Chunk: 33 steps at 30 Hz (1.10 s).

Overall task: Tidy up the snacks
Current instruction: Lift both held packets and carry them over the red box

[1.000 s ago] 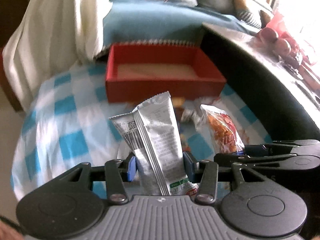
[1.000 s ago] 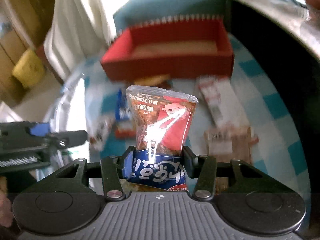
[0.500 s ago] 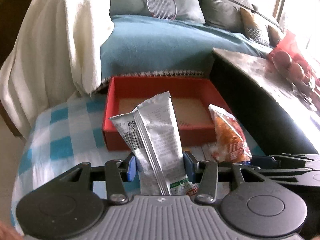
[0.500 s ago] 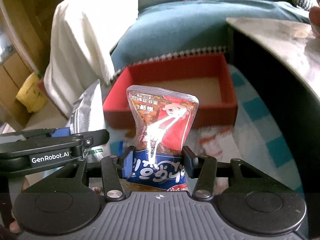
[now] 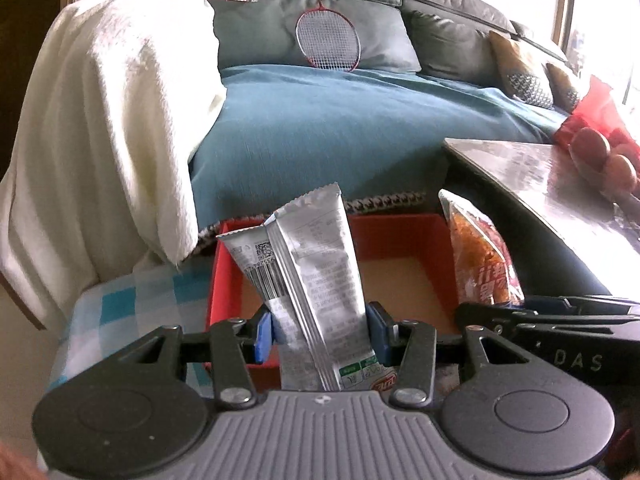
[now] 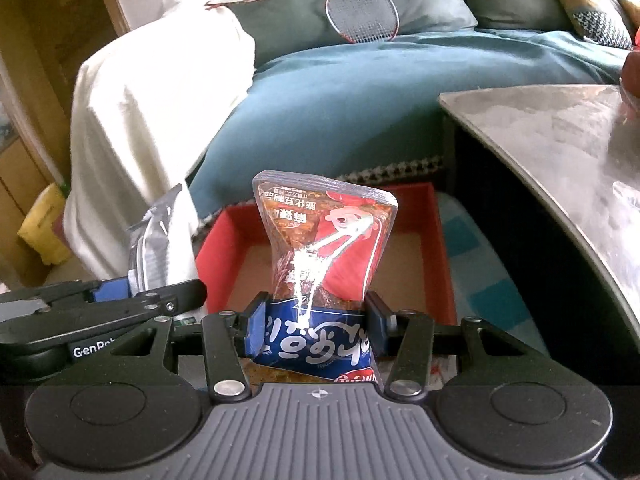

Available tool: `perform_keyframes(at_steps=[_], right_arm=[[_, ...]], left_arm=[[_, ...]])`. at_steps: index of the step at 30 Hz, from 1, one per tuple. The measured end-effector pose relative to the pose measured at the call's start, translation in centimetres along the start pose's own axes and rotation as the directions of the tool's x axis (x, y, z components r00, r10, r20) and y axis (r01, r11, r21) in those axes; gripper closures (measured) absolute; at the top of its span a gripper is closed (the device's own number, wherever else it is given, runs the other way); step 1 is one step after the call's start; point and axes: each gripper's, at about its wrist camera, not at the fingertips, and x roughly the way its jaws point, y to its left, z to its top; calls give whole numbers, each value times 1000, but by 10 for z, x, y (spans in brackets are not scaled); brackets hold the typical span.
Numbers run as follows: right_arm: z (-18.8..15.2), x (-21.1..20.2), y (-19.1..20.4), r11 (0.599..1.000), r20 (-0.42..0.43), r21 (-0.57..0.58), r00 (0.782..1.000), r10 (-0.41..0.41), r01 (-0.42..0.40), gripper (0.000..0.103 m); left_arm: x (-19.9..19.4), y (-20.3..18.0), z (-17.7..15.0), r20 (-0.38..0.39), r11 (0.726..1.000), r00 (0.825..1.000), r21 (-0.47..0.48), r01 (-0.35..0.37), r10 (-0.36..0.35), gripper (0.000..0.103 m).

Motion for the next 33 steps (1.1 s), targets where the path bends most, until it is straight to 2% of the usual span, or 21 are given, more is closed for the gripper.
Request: perform_keyframes(at_steps=[15,26,33], right_arm=[[32,39,-7,1000,10,-23,1000,-16,16,45],[42,75,-19,997,-31,-40,997,-64,63,45],[41,101,-24,996,-79,-47,994,-79,76,45]], left_arm=[[46,-2,30,18,997,998,29,-68,67,62],[82,-4,40,0,995,995,41,-95,96,62],[104,-8,36,-38,993,994,56,-101,104,62]])
